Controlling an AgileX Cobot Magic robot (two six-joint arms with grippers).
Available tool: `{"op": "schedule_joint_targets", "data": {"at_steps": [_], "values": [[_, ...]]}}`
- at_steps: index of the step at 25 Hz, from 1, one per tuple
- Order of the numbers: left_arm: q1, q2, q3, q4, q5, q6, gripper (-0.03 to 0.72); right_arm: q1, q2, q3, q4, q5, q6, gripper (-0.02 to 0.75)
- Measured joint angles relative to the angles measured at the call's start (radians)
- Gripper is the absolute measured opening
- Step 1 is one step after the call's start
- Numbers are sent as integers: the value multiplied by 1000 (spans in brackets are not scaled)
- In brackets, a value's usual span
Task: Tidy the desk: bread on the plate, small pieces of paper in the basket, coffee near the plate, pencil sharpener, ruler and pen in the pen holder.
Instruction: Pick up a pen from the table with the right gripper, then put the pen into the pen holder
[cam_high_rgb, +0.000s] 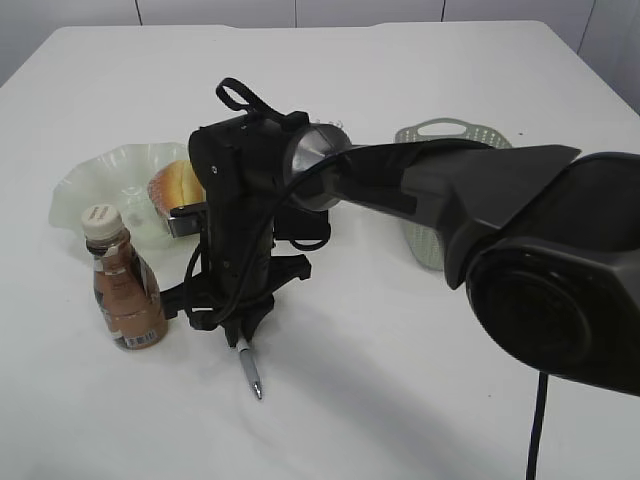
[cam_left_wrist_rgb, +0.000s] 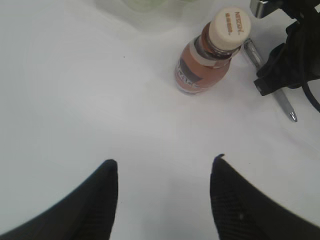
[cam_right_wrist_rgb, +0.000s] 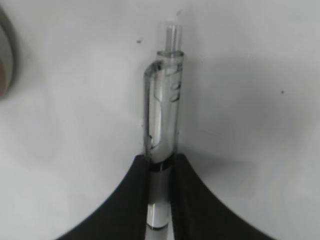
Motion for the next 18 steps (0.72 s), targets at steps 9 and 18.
{"op": "schedule_joint_targets", "data": {"at_steps": [9, 18], "values": [[0, 0, 0, 2, 4, 0, 433, 0, 15, -229, 35, 11, -109, 71], [0, 0, 0, 2, 19, 0, 433, -92, -54, -265, 126, 26, -166, 71]]}}
